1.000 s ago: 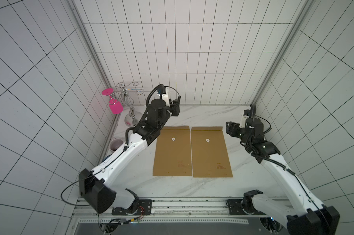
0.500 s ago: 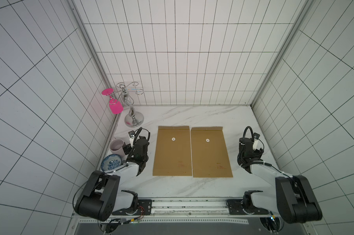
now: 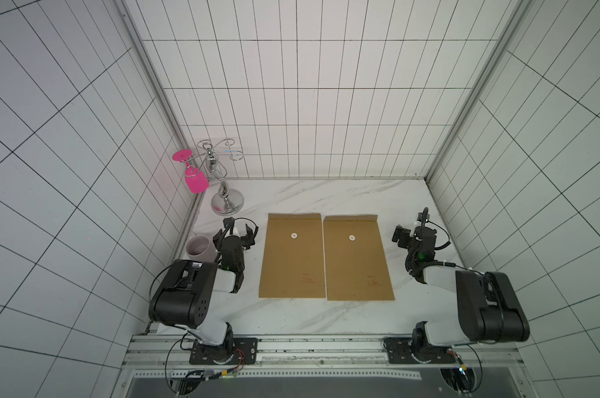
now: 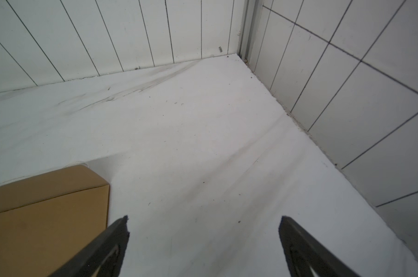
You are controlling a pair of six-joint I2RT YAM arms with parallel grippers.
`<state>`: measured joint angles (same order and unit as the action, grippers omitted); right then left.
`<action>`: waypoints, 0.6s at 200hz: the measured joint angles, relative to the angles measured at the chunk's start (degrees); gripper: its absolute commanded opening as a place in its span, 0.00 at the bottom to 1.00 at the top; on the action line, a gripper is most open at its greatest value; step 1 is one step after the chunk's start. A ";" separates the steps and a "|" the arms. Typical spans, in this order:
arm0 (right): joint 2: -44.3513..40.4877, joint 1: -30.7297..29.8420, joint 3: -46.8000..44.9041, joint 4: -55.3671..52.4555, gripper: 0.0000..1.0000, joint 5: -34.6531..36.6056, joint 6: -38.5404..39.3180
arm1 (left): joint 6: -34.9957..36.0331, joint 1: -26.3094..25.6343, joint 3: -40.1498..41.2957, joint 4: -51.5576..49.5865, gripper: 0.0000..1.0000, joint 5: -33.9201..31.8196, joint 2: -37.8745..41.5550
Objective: Open the file bag
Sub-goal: Reset both arms
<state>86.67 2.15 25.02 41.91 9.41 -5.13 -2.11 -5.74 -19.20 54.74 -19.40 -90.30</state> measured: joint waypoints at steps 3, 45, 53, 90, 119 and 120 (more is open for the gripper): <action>0.68 -0.02 -0.02 -0.20 0.99 -0.52 0.00 | 0.04 0.00 -0.11 -0.02 0.98 0.24 0.00; 2.29 0.02 -1.18 4.22 0.99 -4.44 0.09 | 0.68 -0.94 -0.98 -0.59 0.98 0.63 0.11; 1.97 0.02 -1.18 4.24 0.99 -4.74 0.09 | 0.72 -1.27 -0.98 -0.61 0.98 0.46 0.11; 1.79 0.00 -1.20 5.35 0.99 -5.35 0.13 | 1.11 -1.68 -0.98 -0.63 0.98 0.04 0.11; 1.79 0.00 -1.20 5.49 0.99 -5.38 0.31 | 1.11 -1.66 -0.98 -0.66 0.98 -0.09 0.11; 1.79 0.00 -1.20 5.51 0.99 -5.38 0.31 | 1.11 -1.66 -0.98 -0.66 0.98 -0.09 0.11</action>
<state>88.47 2.15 23.81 47.42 4.03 -4.82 -0.99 -7.40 -20.18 54.08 -19.49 -90.19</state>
